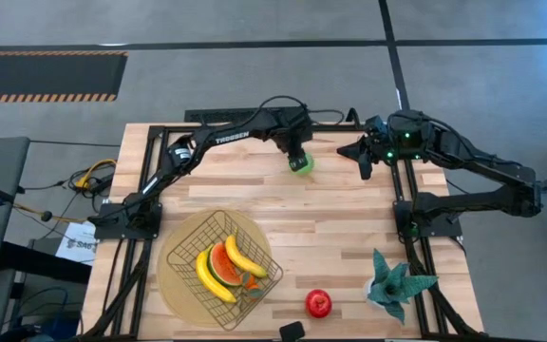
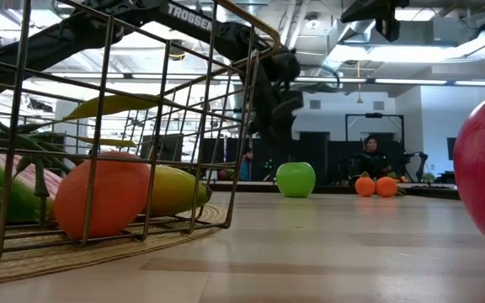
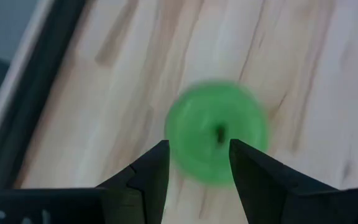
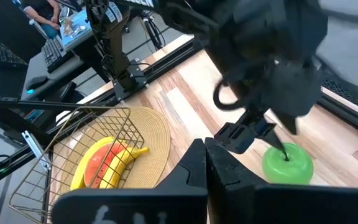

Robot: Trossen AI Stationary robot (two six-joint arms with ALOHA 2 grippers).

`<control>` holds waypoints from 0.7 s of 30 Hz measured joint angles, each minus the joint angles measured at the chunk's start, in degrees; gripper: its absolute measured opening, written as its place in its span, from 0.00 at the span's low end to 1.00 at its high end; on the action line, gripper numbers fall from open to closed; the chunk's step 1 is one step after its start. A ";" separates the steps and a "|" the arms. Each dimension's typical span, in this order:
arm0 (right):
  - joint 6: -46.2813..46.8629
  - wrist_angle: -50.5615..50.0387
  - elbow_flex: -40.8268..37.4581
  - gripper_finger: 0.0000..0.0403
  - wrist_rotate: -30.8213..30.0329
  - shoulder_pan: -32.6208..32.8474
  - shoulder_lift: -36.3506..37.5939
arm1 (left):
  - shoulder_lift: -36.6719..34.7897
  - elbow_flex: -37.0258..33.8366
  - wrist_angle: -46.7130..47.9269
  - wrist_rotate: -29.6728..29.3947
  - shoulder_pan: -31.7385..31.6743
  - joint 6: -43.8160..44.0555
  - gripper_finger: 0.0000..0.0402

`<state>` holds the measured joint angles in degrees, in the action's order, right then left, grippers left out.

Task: Build produce basket
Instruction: Put the green apple into the gold wire basket

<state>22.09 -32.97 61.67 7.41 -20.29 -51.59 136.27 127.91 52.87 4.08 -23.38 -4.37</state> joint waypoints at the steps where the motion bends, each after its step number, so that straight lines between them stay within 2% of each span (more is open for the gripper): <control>1: 0.00 0.02 0.00 0.01 0.00 0.00 0.00 | 0.04 -0.61 -0.17 -0.51 0.00 -0.40 0.38; 8: 0.00 0.13 0.00 0.01 0.00 0.00 0.00 | -0.05 -1.19 -1.28 -1.54 0.23 -1.45 0.38; 17: 0.33 0.11 0.00 0.01 0.02 0.00 0.00 | -0.12 -1.44 -3.46 3.33 0.20 -1.21 0.38; 21: 0.35 0.11 0.00 0.01 0.01 0.00 0.00 | -0.20 -3.52 -5.41 3.18 0.28 -1.11 0.38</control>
<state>22.44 -32.86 61.67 7.42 -20.29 -51.60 136.07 124.38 47.46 7.25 -23.09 -5.48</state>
